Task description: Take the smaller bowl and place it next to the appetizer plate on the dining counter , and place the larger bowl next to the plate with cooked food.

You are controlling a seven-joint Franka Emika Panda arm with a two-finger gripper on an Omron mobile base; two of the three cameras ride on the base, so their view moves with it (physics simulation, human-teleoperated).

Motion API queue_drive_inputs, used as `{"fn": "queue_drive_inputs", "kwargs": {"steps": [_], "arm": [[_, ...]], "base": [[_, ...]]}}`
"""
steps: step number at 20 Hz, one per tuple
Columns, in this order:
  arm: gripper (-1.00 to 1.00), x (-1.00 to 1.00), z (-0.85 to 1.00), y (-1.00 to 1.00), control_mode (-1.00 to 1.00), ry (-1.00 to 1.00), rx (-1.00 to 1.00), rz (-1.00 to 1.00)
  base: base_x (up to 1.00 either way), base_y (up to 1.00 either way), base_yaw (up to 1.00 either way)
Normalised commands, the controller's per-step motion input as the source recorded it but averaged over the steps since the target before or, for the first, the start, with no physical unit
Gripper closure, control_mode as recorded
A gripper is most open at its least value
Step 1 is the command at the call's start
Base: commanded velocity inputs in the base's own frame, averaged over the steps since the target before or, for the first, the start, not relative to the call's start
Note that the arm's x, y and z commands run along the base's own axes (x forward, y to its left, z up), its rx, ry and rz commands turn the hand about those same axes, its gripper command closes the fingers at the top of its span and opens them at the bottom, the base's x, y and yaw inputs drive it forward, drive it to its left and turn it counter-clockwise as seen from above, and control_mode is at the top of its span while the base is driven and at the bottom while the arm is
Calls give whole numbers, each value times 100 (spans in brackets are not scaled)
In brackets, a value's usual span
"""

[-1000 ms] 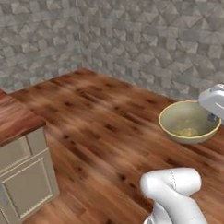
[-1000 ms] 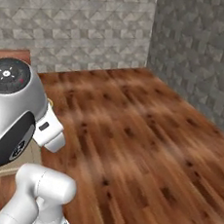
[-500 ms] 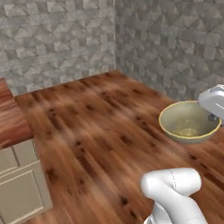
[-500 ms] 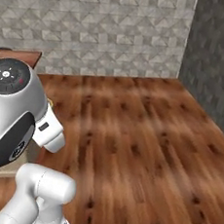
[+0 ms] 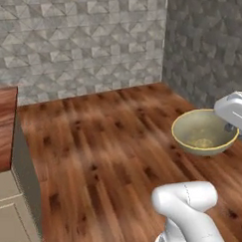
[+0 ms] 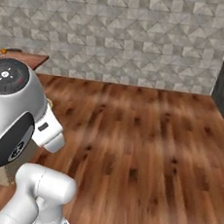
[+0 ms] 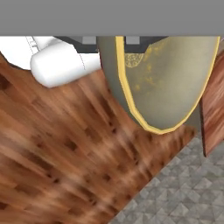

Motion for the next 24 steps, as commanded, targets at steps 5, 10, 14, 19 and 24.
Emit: {"fn": "queue_drive_inputs", "kwargs": {"steps": [5, 10, 14, 19, 24], "arm": [[100, 0, 0, 0, 100, 0, 0, 0], [100, 0, 0, 0, 100, 0, 0, 0], [100, 0, 0, 0, 100, 0, 0, 0], [100, 0, 0, 0, 100, 0, 0, 0], [100, 0, 0, 0, 100, 0, 0, 0]], "base": [[100, -90, 44], [100, -89, 44], [100, -87, 45], [100, -88, 45], [100, -90, 46]]}}
